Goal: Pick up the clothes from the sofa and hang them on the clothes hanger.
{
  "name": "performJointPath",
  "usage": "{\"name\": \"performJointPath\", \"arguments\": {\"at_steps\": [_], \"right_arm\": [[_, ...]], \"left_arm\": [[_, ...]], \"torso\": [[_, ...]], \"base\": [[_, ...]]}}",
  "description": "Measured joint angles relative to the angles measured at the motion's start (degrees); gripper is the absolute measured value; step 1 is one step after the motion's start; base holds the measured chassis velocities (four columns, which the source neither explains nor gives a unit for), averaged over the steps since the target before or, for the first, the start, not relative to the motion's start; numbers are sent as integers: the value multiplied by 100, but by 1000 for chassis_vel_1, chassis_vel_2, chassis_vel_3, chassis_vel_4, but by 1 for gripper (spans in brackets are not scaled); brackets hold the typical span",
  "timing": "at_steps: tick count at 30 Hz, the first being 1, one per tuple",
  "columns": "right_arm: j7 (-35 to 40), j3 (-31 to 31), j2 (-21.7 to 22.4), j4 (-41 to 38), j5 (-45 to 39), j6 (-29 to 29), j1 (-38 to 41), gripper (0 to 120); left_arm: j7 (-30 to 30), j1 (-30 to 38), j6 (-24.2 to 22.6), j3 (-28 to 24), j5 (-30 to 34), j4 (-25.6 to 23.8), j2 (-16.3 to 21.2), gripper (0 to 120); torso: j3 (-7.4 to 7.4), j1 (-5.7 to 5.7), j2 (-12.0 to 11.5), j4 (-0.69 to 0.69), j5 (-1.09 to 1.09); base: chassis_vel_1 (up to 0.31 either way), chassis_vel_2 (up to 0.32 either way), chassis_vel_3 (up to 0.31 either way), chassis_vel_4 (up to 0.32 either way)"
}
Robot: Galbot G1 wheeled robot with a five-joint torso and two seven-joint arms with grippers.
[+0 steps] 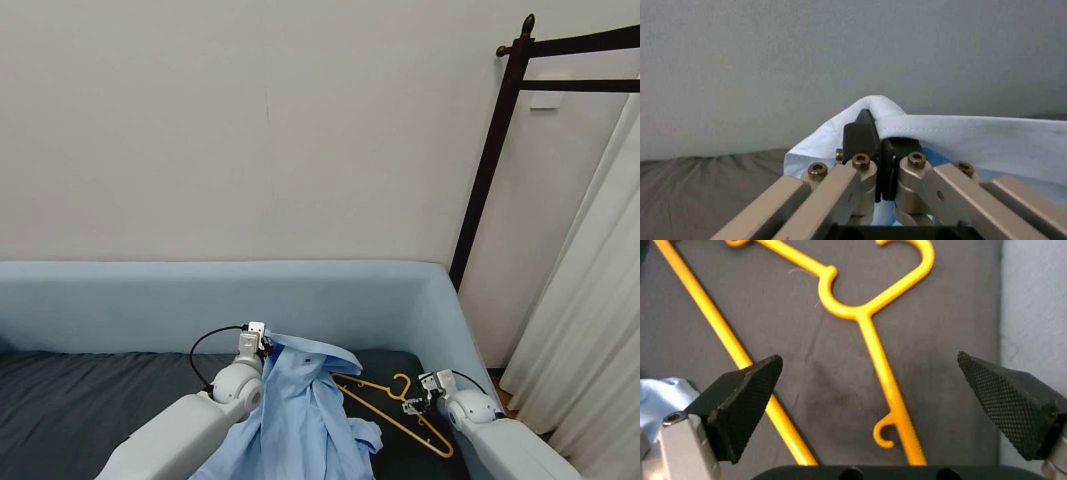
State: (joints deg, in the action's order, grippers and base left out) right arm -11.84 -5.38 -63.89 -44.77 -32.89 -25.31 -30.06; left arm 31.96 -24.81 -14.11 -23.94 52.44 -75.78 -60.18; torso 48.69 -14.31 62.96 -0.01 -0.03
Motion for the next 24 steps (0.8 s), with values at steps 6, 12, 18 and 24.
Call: {"name": "performJointPath", "arguments": {"at_steps": [6,12,18,24], "right_arm": [[-299,96,-154,453,276,226,52,100],[-336,177,-322,639,367,309,120,91],[-373,229,-381,1069,583,440,314,89],[-462,284,-458,1221,682,476,310,78]], "left_arm": [[-17,23,7,-2,25,-16,19,0],[-7,-128,38,-11,48,-170,89,0],[-5,-185,71,23,73,-251,145,0],[-29,-101,76,24,106,-277,213,0]], "torso": [[0,0,0,0,-1],[0,0,0,1,0],[0,0,0,0,1],[0,0,0,0,0]], "base": [[0,0,0,0],[0,0,0,0],[0,0,0,0],[0,0,0,0]]}}
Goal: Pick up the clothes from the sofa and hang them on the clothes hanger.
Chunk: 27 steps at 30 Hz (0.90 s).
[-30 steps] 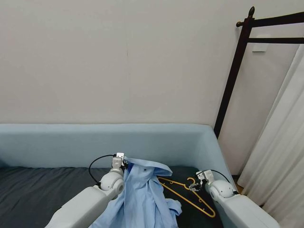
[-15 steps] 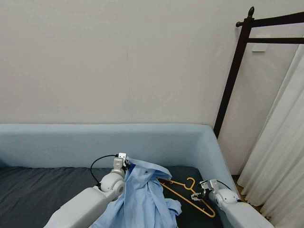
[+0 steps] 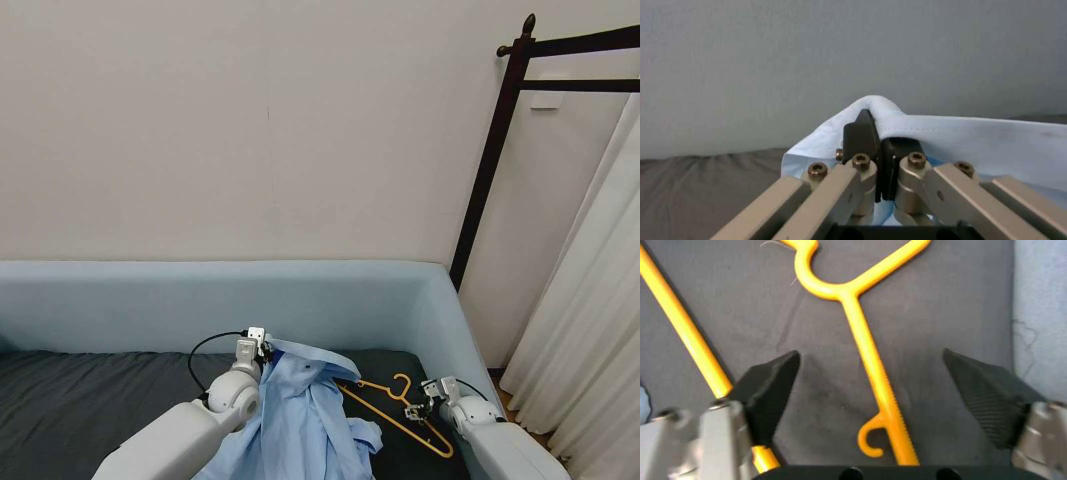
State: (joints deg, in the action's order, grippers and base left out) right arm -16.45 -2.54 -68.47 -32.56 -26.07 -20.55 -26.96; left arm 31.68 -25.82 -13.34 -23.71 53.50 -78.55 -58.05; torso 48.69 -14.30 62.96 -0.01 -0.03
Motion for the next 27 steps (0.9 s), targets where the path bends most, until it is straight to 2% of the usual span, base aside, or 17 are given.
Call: {"name": "performJointPath", "arguments": {"at_steps": [2,5,7,11,12,14,16,19,22,27], "right_arm": [[-10,5,-15,22,29,6,-8,75],[-32,23,-59,87,85,30,-13,59],[-37,26,-64,95,91,33,-13,56],[-57,54,-61,111,92,58,-34,38],[-57,54,-61,111,92,58,-34,38],[-86,94,-55,160,82,80,-39,27],[-93,105,-55,184,80,85,-37,23],[-132,131,-69,257,84,89,-16,8],[-152,139,-79,285,92,94,-16,4],[-182,158,-89,294,98,98,-46,4]], "left_arm": [[0,11,1,-1,7,-5,6,0],[2,19,13,-2,23,-27,19,0],[5,15,14,1,23,-40,24,0],[132,-52,-88,45,1,-167,48,0],[132,-52,-88,45,1,-167,48,0],[137,-64,-95,49,17,-249,89,0],[136,-64,-95,49,23,-263,99,0],[130,-58,-96,43,45,-291,117,0],[125,-59,-95,41,69,-313,125,0],[105,-94,-91,38,94,-369,151,0]], "torso": [[0,0,0,0,-1],[0,0,0,0,0],[0,0,0,0,-1],[0,0,0,1,0],[0,0,0,1,0],[0,0,0,1,0],[0,0,0,1,-1],[0,0,0,1,0],[0,0,0,0,0],[-1,0,0,0,1]], "base": [[0,0,0,0],[0,0,0,0],[0,0,0,0],[0,0,0,0],[0,0,0,0],[0,0,0,0],[0,0,0,0],[0,0,0,0],[0,0,0,0],[0,0,0,0]]}}
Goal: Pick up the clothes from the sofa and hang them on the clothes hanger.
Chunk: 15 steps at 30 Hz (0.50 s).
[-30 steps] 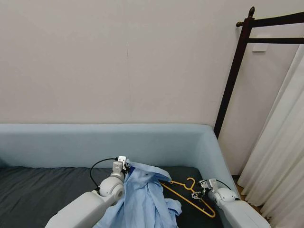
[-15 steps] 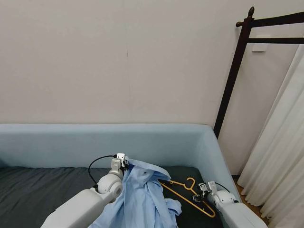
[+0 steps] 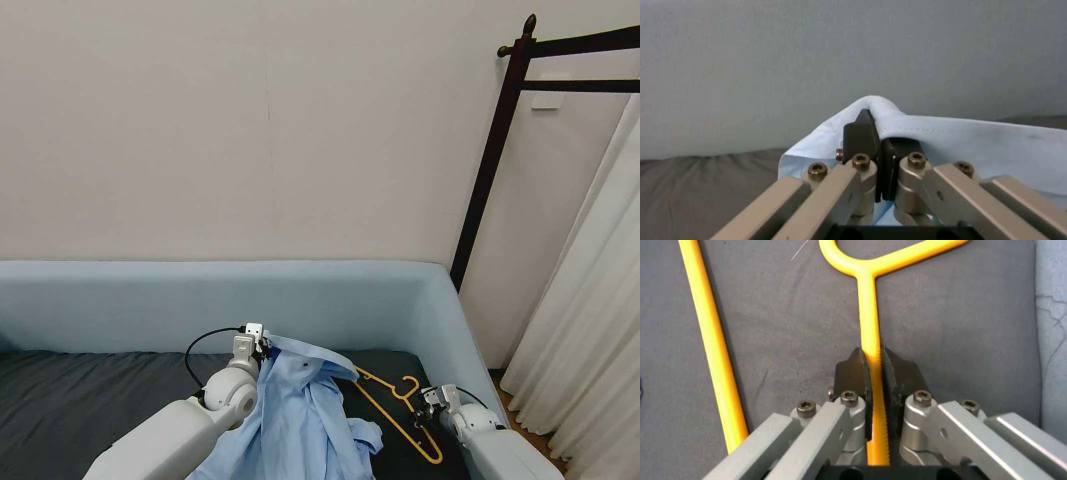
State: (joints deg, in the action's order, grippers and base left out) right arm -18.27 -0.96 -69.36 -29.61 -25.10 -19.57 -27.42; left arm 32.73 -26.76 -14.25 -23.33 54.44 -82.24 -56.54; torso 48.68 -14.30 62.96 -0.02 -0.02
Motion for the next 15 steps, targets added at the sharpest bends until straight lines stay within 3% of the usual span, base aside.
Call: {"name": "performJointPath", "arguments": {"at_steps": [4,15], "right_arm": [[49,5,19,-121,-56,-16,-53,4],[963,-136,580,-1863,-1272,-375,-175,4]], "left_arm": [[-11,-26,1,10,2,-12,28,0],[-102,-124,26,163,6,-71,284,0]], "torso": [[1,0,0,-1,0],[2,0,0,0,-2]], "base": [[0,0,0,0],[0,0,0,0]]}}
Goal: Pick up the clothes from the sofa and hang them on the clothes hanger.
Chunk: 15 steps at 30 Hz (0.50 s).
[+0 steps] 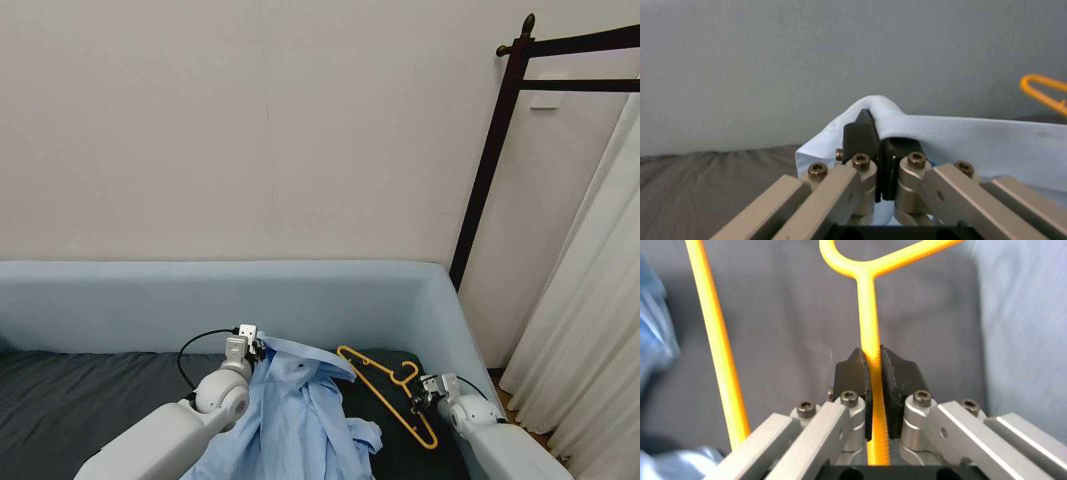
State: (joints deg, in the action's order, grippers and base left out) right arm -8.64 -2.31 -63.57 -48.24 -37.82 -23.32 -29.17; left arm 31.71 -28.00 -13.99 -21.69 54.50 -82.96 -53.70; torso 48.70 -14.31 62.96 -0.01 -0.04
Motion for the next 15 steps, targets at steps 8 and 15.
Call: {"name": "performJointPath", "arguments": {"at_steps": [8,15], "right_arm": [[542,55,691,-1808,144,119,-433,4],[700,204,1318,-2820,1245,903,-1247,4]], "left_arm": [[-17,-78,4,77,1,-38,108,0],[-10,-65,2,93,-4,-131,179,0]], "torso": [[-1,0,0,1,2],[-2,1,1,-3,1]], "base": [[0,0,0,0],[0,0,0,0]]}}
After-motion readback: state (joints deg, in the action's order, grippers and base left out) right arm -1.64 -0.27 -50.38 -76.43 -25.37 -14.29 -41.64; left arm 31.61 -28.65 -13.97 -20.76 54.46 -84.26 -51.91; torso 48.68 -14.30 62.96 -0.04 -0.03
